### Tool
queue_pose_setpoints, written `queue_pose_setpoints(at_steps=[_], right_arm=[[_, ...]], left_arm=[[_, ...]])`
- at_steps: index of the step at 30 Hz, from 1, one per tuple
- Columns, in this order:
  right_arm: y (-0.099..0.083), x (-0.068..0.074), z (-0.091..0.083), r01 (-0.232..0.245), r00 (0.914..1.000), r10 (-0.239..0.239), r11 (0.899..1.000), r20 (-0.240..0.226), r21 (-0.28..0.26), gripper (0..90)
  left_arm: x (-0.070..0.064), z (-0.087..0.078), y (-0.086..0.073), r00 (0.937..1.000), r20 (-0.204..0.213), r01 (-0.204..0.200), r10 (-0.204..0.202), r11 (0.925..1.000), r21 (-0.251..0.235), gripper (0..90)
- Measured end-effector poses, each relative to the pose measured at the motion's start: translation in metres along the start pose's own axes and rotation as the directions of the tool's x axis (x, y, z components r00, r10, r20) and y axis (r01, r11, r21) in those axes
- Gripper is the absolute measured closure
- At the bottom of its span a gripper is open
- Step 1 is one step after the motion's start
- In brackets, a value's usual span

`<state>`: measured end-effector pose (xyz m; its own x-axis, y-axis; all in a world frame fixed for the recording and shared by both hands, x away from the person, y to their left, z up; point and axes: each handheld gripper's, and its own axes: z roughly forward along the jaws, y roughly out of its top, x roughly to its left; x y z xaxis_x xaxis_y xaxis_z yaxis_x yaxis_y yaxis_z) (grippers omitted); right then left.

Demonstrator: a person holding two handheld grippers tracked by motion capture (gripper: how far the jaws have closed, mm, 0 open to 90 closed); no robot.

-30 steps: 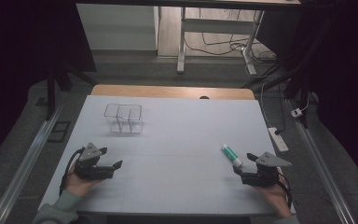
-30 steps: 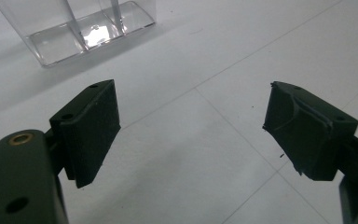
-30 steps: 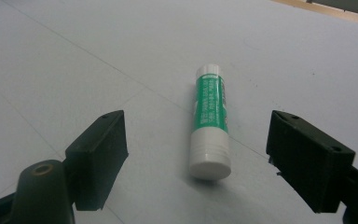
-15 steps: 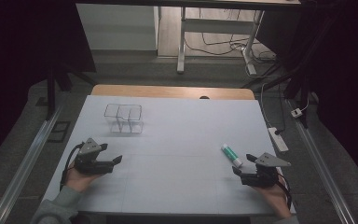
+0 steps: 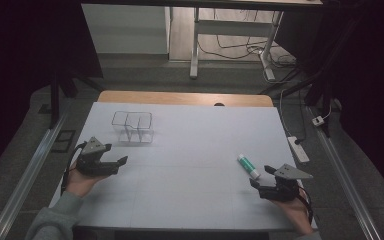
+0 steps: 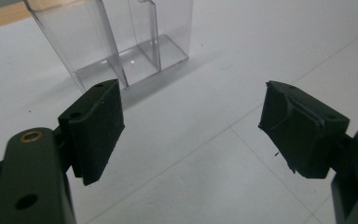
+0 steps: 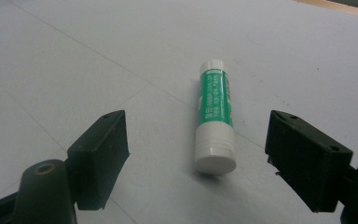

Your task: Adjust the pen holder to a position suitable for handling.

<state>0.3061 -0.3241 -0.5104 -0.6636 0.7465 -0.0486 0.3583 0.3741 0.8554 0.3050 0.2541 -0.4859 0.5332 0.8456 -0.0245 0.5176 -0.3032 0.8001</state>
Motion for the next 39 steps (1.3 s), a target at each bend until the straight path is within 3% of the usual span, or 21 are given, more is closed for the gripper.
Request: queue_pose_setpoints(at_steps=[17, 22, 32, 39], right_arm=[[0.000, 0.000, -0.001, -0.013, 0.9999, 0.013, 1.000, -0.005, -0.001, 20.7], [0.000, 0.000, -0.001, -0.009, 1.0000, 0.009, 1.000, 0.000, 0.004, 20.8], [-0.001, 0.001, -0.001, -0.008, 1.0000, 0.008, 1.000, -0.004, 0.008, 20.9], [-0.001, 0.001, 0.000, -0.006, 1.0000, 0.007, 1.000, -0.001, 0.016, 21.0]], left_arm=[[0.022, -0.001, 0.027, 0.9997, -0.024, 0.002, -0.002, 0.9998, -0.019, 23.0], [0.037, -0.004, 0.035, 0.9990, -0.036, 0.027, -0.027, 0.9994, -0.020, 24.0], [0.058, 0.006, 0.032, 0.9952, -0.058, 0.077, -0.078, 0.9967, -0.025, 28.6], [0.078, 0.010, 0.029, 0.9908, -0.082, 0.108, -0.107, 0.9942, 0.001, 35.6]])
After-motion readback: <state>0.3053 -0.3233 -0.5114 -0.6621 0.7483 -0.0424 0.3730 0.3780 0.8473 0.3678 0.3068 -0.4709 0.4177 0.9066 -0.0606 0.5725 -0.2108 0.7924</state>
